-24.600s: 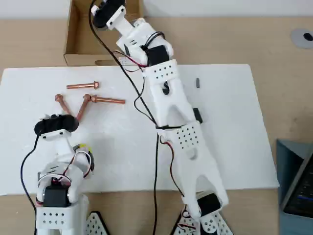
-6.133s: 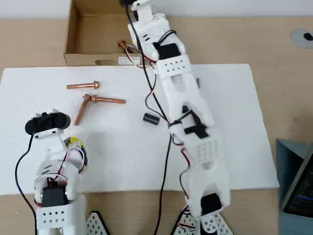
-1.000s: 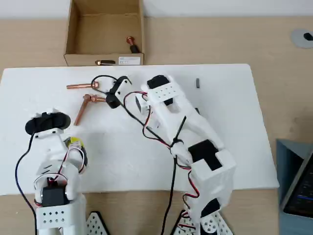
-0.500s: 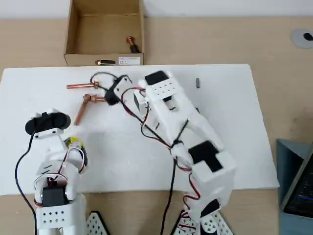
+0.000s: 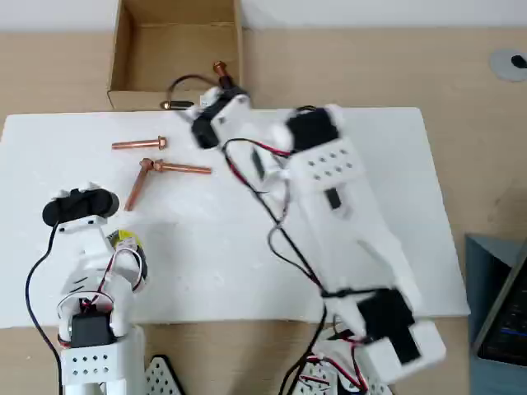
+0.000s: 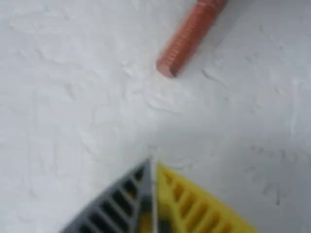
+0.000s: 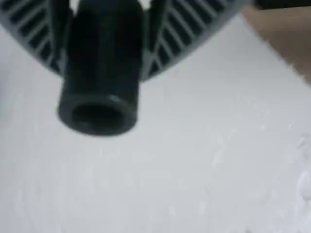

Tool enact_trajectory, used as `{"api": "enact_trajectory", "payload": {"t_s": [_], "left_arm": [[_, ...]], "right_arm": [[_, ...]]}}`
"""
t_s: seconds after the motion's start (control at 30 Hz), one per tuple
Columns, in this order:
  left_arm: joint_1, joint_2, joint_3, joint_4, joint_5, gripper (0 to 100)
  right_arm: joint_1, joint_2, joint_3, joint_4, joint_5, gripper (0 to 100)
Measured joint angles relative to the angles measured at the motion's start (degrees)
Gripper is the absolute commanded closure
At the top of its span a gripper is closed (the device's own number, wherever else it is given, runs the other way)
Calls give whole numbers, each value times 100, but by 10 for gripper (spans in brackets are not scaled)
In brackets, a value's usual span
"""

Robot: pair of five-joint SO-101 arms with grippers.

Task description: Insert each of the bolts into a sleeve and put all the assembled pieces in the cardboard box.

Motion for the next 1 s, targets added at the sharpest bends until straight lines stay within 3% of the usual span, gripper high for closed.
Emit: {"api": "enact_trajectory", "payload": {"t_s": [0.27,0.47,0.8,1.0], "left_arm": [[0,0,-290,44,-404,993],[0,422,-1222,642,-492,993],[0,3499,-3367,721,-492,993],[0,5767,-4571,721,-967,993]], "right_arm": [[1011,-1319,457,149,-1143,988],[1582,-2743,1415,149,-1407,988],[2796,-4308,2532,149,-1415,988],[3191,-4501,2549,149,-1407,988]]}}
